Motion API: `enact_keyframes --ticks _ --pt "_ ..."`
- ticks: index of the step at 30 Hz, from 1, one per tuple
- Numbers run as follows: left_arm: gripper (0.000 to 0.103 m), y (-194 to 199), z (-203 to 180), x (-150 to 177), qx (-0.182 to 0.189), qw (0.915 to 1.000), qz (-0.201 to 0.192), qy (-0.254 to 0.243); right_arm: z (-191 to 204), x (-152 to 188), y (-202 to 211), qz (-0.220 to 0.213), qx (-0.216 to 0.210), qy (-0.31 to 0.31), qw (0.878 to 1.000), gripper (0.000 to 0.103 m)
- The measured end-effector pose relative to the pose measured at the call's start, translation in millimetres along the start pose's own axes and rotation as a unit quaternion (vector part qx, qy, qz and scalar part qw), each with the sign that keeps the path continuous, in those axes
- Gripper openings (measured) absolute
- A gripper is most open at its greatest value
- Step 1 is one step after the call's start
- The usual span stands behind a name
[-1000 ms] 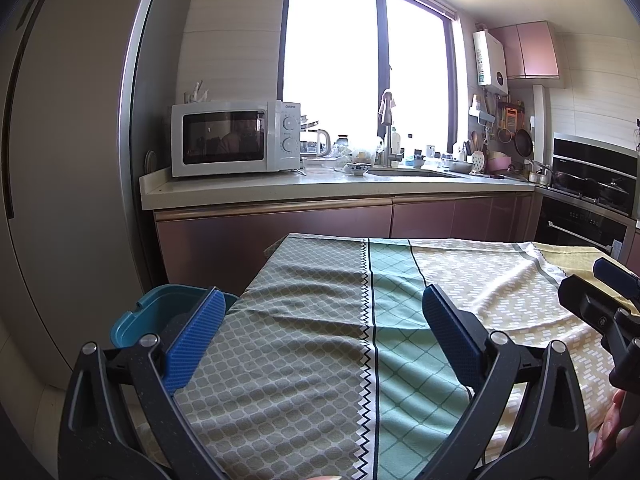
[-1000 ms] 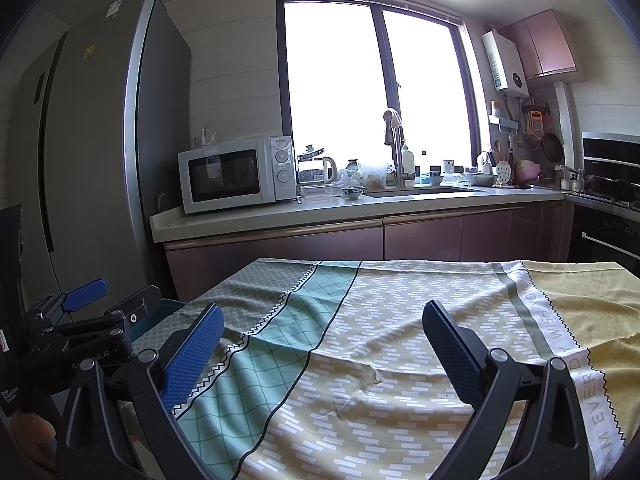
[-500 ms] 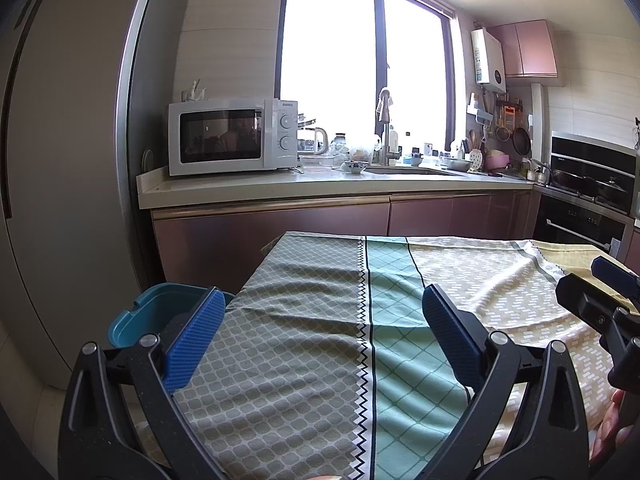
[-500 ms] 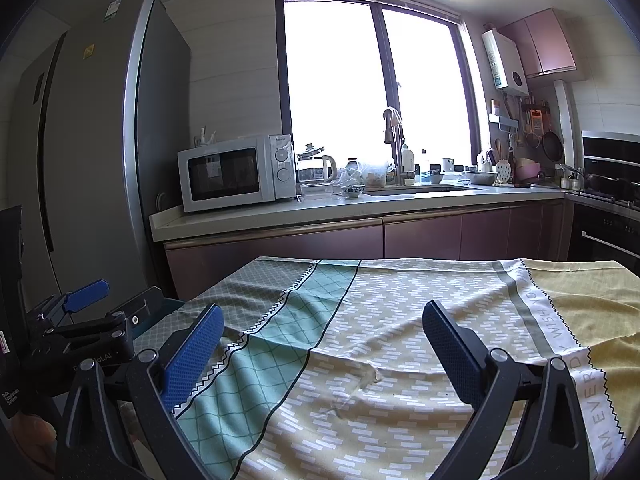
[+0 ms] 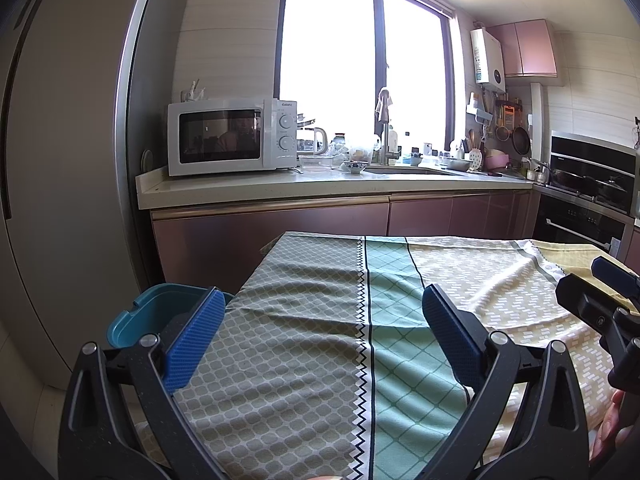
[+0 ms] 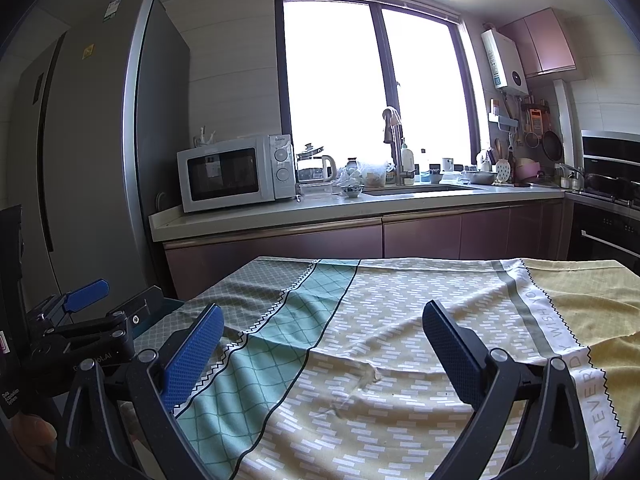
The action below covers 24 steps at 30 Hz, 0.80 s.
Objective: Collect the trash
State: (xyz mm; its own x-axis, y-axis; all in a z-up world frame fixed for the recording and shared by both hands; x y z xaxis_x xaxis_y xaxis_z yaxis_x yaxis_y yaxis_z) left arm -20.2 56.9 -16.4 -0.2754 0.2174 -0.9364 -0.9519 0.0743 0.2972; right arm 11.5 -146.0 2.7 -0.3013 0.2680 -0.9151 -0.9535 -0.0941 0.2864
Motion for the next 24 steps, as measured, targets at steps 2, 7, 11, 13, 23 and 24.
enact_keyframes --ticks 2,7,11,13,23,24 --pt "0.097 0.0 -0.6 0.1 0.000 1.0000 0.000 0.000 -0.2 0.3 -0.2 0.000 0.000 0.000 1.000 0.096" --pt "0.097 -0.3 -0.8 0.6 0.000 1.0000 0.000 0.000 0.1 0.3 -0.3 0.001 0.000 -0.001 1.000 0.096" --pt "0.097 -0.5 -0.8 0.6 0.000 1.0000 0.001 0.000 0.7 1.2 -0.4 0.001 0.001 -0.002 1.000 0.096" --pt "0.097 -2.1 -3.2 1.8 0.000 1.0000 0.002 -0.001 1.2 2.1 -0.1 0.001 0.002 -0.002 1.000 0.096" --pt "0.097 -3.6 -5.3 1.9 0.001 1.0000 0.003 -0.002 1.1 3.3 0.8 0.000 0.004 -0.003 1.000 0.096" --pt "0.097 -3.8 -5.5 2.2 0.001 1.0000 0.003 -0.002 1.1 3.3 0.7 0.000 0.004 -0.004 1.000 0.096"
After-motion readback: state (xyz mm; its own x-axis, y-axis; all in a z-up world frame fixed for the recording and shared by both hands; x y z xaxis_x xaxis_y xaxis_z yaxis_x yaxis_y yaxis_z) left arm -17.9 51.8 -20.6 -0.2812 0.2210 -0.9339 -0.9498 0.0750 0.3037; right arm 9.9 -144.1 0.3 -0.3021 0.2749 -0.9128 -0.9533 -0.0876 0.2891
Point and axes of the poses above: each gripper's, at about its wrist camera, not at the fingertips, and y roughly against the way its jaws point, z to its left, x to its underside, the point moved 1 cm from there along -y, roughly the way its jaws point, and after that the axes turned 12 degrees about -y, right-handed, at the moved point
